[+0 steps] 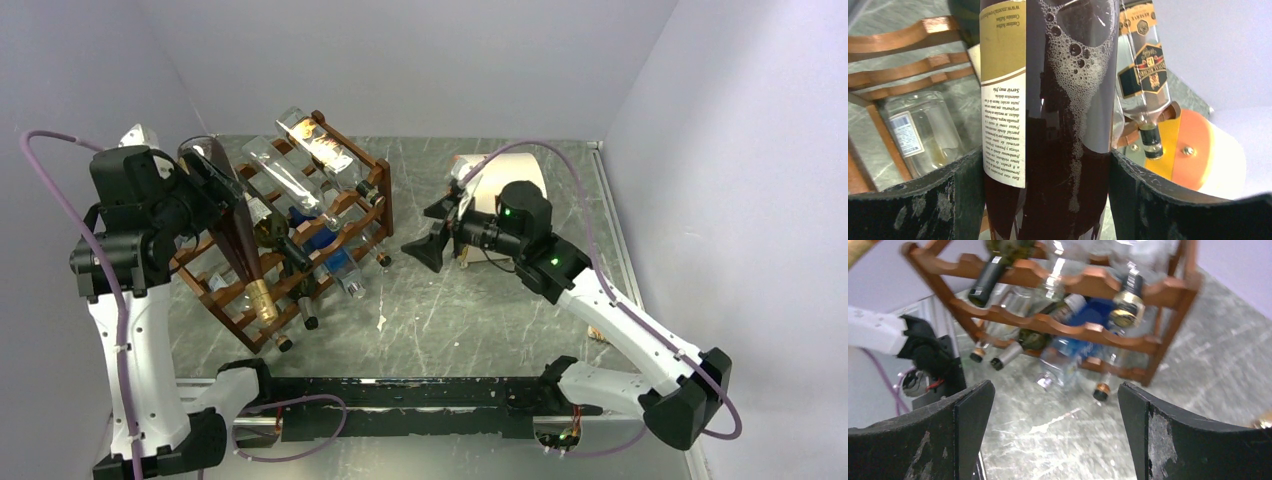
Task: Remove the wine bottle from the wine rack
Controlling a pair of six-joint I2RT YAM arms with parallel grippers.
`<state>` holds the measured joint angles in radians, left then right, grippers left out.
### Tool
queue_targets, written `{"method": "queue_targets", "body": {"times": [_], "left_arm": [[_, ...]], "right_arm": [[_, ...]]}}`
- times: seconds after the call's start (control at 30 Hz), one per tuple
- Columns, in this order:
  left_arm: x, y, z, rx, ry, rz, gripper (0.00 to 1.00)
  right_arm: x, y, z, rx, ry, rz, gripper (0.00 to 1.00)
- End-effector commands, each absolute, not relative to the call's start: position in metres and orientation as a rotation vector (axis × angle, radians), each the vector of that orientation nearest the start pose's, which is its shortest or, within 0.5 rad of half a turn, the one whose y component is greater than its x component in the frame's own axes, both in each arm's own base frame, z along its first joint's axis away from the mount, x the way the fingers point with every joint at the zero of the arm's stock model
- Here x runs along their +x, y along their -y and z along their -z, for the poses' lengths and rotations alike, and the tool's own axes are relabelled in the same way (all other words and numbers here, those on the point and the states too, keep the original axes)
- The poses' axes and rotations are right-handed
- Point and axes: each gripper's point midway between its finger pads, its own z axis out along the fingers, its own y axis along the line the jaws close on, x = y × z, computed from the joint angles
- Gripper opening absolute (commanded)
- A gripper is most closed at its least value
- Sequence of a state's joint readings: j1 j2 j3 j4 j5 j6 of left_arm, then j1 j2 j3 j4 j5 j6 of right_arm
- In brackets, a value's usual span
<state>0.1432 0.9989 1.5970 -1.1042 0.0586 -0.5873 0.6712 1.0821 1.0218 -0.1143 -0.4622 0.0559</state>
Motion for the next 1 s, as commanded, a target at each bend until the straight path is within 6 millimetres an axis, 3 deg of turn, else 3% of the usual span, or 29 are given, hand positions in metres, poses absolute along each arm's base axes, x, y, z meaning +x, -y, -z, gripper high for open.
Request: {"method": "queue_targets", "body": {"times": [0.0, 0.3, 0.63, 0.8, 0.97], "left_arm": [[0.261, 0.027, -0.473, -0.446, -1.672, 0.534, 0.07], [0.262, 0.046, -0.478, -0.382, -1.689, 0.648, 0.07], [0.257, 0.061, -0.473, -0.336, -1.728, 0.737, 0.07], [0.254, 0.065, -0.473, -0.322, -1.744, 0.757, 0.07], [0.253, 0.069, -0.467, -0.318, -1.767, 0.783, 0.07]], "right_arm": [[0.213, -0.318, -0.348, -1.059, -1.340, -0.849, 1.00], [0.150, -0.382, -0.368, -1.395, -0.846, -0.643, 0.97], [0.098, -0.443, -0.397, -1.496, -0.253, -0.333, 0.97], [0.095, -0.472, -0.401, -1.506, -0.110, -0.134, 0.96], [0.095, -0.488, -0.406, -1.510, -0.021, -0.006, 0.95]]}}
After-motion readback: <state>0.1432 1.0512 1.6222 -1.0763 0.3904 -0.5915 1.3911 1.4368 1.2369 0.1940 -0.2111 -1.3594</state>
